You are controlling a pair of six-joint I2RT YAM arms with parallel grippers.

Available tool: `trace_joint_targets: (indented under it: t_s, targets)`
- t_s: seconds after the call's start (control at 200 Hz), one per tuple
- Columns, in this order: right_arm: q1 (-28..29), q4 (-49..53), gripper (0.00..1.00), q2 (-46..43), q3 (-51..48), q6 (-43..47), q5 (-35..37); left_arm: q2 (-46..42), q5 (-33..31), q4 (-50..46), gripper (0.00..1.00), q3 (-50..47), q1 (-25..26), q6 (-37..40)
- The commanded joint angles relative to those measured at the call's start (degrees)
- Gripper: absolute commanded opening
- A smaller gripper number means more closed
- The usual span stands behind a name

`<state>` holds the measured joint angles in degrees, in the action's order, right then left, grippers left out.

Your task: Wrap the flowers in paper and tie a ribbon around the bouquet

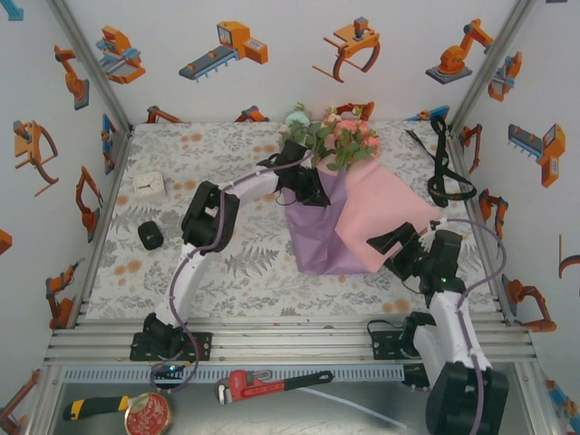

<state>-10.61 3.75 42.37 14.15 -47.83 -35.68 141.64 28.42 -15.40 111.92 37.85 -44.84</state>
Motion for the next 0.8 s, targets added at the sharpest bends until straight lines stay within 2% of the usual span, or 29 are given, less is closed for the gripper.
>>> trace_joint_targets:
  t_s: [0.0, 0.12, 0.215, 0.275, 0.486, 0.596, 0.686, 0.796]
  targets:
    - [2.03, -3.15, 0.83, -0.67, -3.46, -4.67, 2.11, -1.00, -2.54, -4.84, 0.27, -2.41, -1.46, 4.15]
    - [7.59, -7.16, 0.83, 3.50, -2.71, -1.27, 4.45, -2.44, -0.63, -5.39, 0.28, -3.62, -1.17, 6.06]
    - [8.76, -9.84, 0.82, 7.51, -1.65, -0.52, 3.37, -5.21, 0.64, -5.22, 0.28, -5.94, -1.08, 5.76]
    - [9.02, -10.10, 0.78, 9.09, -1.00, 0.47, 3.66, -7.48, 1.00, -4.35, 0.28, -7.88, -1.01, 5.64]
    - [9.22, -7.27, 0.35, 13.46, 1.93, 4.55, 6.89, -14.67, 1.82, -2.37, 0.31, -12.84, -0.81, 4.16]
    - [9.34, -7.12, 0.09, 15.17, 4.08, 5.95, 5.43, -19.01, 0.75, -3.01, 0.33, -16.43, -0.79, 3.91]
    - [9.35, -5.67, 0.01, 15.41, 5.58, 7.57, 3.84, -23.88, -1.57, -4.76, 0.33, -20.24, -0.85, 4.15]
    - [9.35, -4.41, 0.00, 15.25, 6.71, 8.23, 2.61, -30.00, -5.48, -7.81, 0.33, -25.94, -0.89, 4.80]
